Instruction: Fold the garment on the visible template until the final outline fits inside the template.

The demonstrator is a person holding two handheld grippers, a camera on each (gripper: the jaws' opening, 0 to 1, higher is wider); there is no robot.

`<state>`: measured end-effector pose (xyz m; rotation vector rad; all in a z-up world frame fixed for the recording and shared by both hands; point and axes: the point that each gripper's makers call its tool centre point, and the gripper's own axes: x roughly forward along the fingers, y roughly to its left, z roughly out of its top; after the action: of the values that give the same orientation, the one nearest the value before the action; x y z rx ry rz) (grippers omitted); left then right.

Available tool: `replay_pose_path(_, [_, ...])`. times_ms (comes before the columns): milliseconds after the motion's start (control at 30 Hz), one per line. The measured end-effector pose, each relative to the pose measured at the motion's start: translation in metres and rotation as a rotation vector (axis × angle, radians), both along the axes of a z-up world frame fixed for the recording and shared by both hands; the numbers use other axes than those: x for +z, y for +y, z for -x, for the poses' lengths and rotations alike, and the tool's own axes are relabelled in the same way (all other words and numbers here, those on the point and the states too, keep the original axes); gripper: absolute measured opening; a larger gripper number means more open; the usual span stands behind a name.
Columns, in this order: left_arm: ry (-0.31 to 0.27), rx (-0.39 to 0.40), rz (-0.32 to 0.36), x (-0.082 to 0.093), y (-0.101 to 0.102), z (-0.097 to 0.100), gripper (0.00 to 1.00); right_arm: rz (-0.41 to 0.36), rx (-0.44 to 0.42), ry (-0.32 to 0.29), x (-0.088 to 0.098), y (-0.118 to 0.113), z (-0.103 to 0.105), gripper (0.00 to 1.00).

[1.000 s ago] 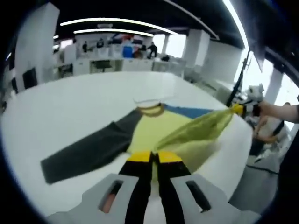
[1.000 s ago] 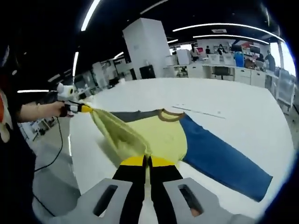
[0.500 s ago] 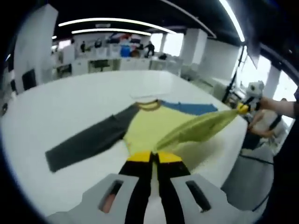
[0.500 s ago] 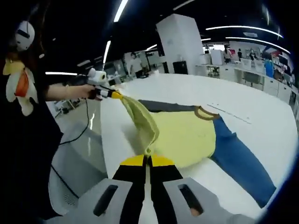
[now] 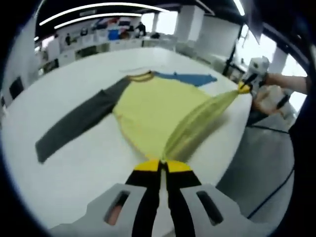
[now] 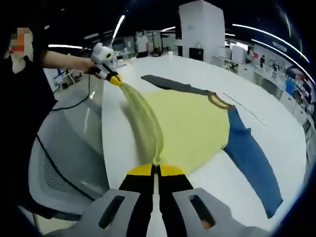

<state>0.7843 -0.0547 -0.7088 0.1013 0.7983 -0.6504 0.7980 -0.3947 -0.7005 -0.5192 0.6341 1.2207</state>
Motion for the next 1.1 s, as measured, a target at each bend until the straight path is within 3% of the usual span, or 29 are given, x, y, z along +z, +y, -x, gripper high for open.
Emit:
replay_pose_path(233, [0.033,-0.008,-0.035,-0.023,-0.003,0.015,0.0,0.178,0.173,-0.089,-0.027,0.006,0.025,0.03])
replay_pose_path(467, [0.056,-0.035,-0.076,-0.037,-0.005,0.026,0.0,0.264,0.25,-0.154,-0.04,0.003,0.034,0.03])
replay_pose_path(600, [0.059,-0.046,-0.095,-0.043,-0.003,0.031,0.0,0.348,0.349,-0.254,-0.044,-0.002,0.038,0.03])
replay_pose_path(867, [0.078,-0.043,-0.091,-0.051,-0.002,0.044,0.0,0.379,0.384,-0.265,-0.055,-0.006,0.05,0.03])
replay_pose_path(1100, [0.104,-0.031,-0.1,-0.057,0.001,0.054,0.0,0.442,0.454,-0.32,-0.058,-0.015,0.053,0.03])
